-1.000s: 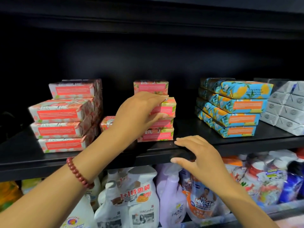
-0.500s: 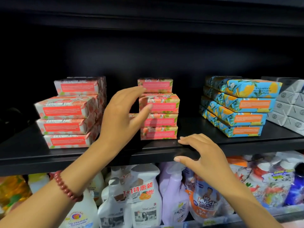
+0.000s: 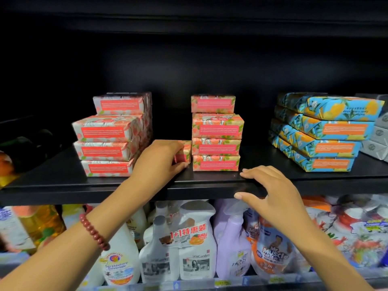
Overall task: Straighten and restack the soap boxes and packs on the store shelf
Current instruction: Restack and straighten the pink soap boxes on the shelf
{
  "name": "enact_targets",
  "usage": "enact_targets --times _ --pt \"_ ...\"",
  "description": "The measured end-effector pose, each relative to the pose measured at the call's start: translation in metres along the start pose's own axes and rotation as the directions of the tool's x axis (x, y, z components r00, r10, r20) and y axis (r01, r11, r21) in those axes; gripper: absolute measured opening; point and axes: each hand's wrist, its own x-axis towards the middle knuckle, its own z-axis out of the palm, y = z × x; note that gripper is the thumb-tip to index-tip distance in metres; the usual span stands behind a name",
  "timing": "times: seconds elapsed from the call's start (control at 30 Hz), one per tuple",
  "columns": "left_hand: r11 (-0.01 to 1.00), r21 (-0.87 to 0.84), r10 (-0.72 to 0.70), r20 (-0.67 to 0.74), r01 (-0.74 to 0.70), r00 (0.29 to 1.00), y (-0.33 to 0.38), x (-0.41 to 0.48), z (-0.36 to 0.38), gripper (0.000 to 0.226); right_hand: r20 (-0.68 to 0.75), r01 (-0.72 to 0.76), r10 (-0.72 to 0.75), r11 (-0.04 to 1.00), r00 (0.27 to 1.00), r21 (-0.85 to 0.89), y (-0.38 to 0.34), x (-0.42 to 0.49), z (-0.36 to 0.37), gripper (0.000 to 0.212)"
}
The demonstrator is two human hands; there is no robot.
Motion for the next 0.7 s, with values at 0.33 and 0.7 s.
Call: enact_targets --times 0.33,0.7 --pt "0.995 -0.072 -0.074 -0.02 0.073 0.997 -0.006 -0.007 -0.016 0.074 -0.005 0.0 0.0 1.0 1.0 0.005 -0.001 0.0 -0.001 0.042" --pt "0.997 -0.054 -0.055 -0.07 0.051 0.996 -0.003 -0.026 -0.017 0.073 -0.005 -0.001 0.001 1.0 1.0 0.006 0.001 0.001 0.001 0.042"
